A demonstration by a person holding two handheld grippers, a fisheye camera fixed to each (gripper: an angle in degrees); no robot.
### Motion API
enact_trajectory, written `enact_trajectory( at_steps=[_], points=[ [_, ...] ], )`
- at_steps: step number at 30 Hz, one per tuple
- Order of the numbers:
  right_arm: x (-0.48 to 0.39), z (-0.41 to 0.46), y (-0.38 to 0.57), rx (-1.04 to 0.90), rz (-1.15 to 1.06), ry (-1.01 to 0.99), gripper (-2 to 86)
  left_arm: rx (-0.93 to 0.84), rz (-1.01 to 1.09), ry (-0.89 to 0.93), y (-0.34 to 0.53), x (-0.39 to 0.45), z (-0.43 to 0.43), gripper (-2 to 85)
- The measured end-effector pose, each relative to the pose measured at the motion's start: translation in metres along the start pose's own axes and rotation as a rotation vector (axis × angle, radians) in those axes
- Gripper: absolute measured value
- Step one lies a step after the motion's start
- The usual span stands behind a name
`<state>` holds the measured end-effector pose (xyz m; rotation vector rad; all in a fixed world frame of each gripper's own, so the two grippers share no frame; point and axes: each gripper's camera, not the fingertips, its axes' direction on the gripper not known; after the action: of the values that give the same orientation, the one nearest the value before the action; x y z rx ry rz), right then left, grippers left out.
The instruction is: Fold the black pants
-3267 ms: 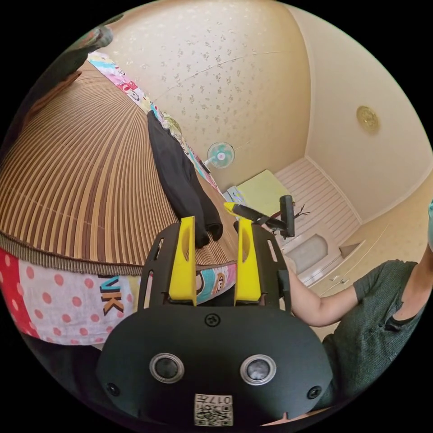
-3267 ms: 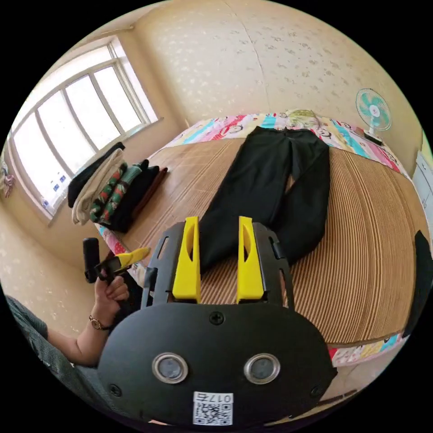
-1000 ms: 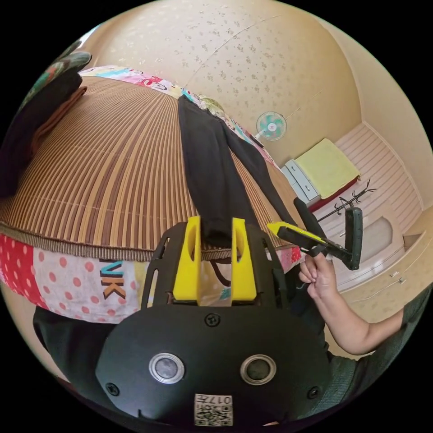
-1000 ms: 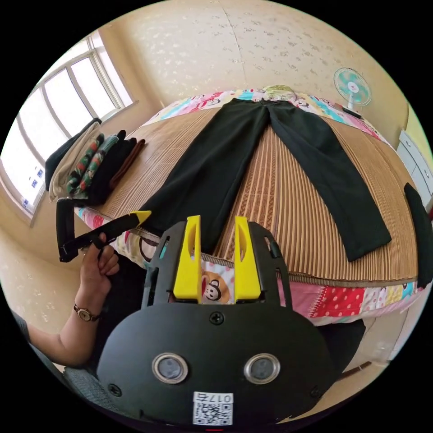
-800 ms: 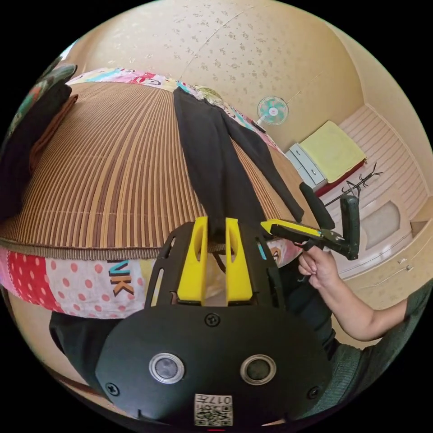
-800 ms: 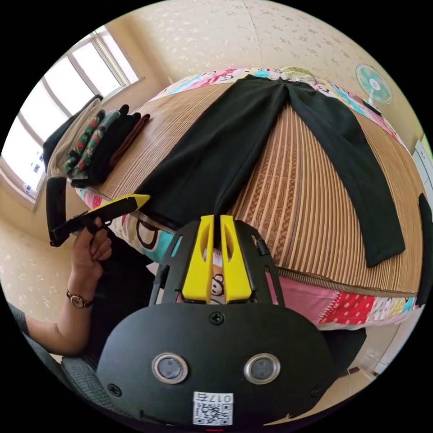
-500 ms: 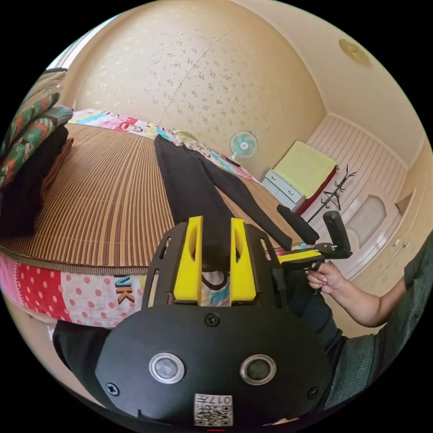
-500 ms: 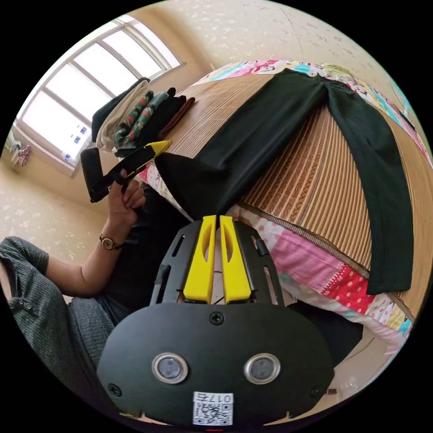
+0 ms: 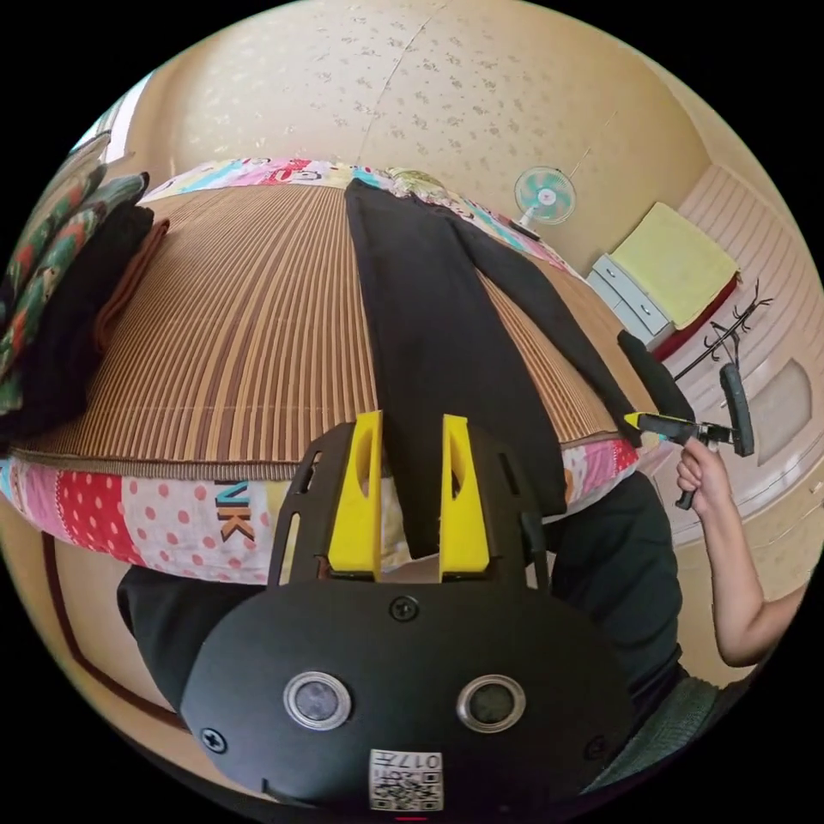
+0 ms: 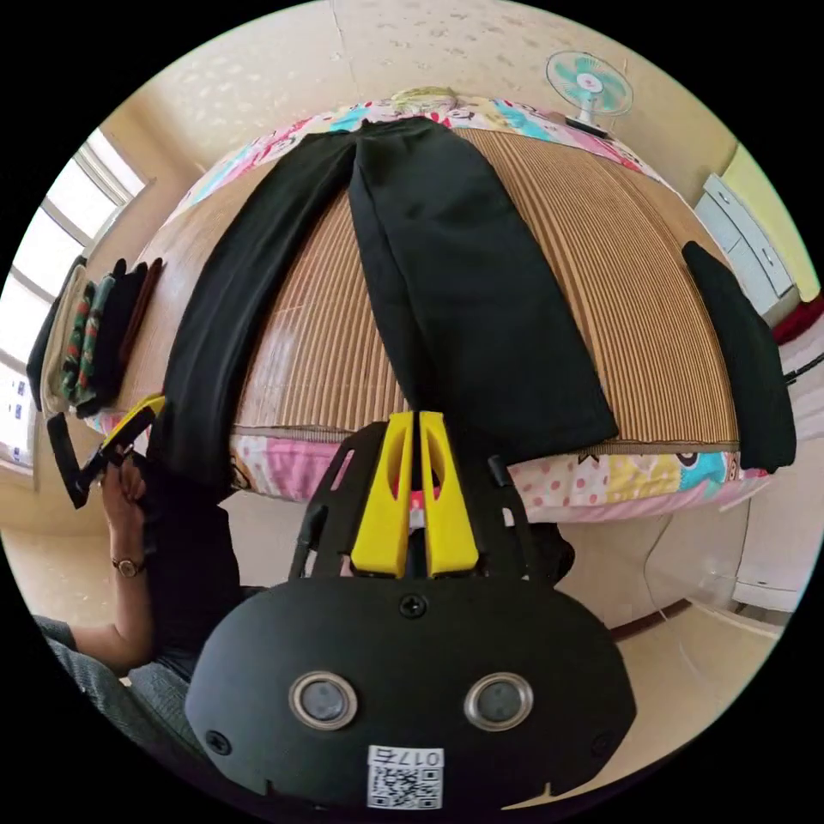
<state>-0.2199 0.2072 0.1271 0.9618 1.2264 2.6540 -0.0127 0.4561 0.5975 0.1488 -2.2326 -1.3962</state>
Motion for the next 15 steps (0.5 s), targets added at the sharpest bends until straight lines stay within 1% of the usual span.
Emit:
enact_trajectory(
  at_steps=[1, 2, 3, 4, 7, 8, 10, 15],
  points=[
    [-0.005, -0.019, 0.007, 0.071, 0.019, -0.065, 2.9, 0.021, -0.005, -0.016, 0.003, 0.006, 0.002, 11.0],
    [-0.013, -0.031, 0.013, 0.1, -0.004, -0.119, 2.5, 0.022, -0.012, -0.023, 0.004, 0.009, 0.004, 11.2],
    [-0.017, -0.032, 0.014, 0.09, -0.021, -0.136, 2.4, 0.021, -0.022, -0.04, 0.005, 0.014, 0.008, 11.3],
    [-0.027, -0.028, 0.015, 0.037, -0.055, -0.166, 2.1, 0.023, -0.02, -0.066, 0.006, 0.02, 0.012, 11.4],
    [-0.052, 0.009, 0.014, -0.121, -0.161, -0.215, 1.8, 0.006, -0.005, -0.131, 0.006, 0.034, 0.023, 11.4],
    [-0.057, 0.022, 0.014, -0.15, -0.164, -0.202, 1.8, 0.003, -0.003, -0.14, 0.006, 0.036, 0.024, 11.4],
    [-0.056, 0.024, 0.014, -0.138, -0.143, -0.195, 1.6, 0.001, 0.009, -0.161, 0.008, 0.041, 0.03, 11.4],
    [-0.039, 0.021, 0.018, -0.134, -0.059, -0.294, 1.4, 0.003, -0.015, -0.148, 0.01, 0.04, 0.038, 11.2]
  ],
)
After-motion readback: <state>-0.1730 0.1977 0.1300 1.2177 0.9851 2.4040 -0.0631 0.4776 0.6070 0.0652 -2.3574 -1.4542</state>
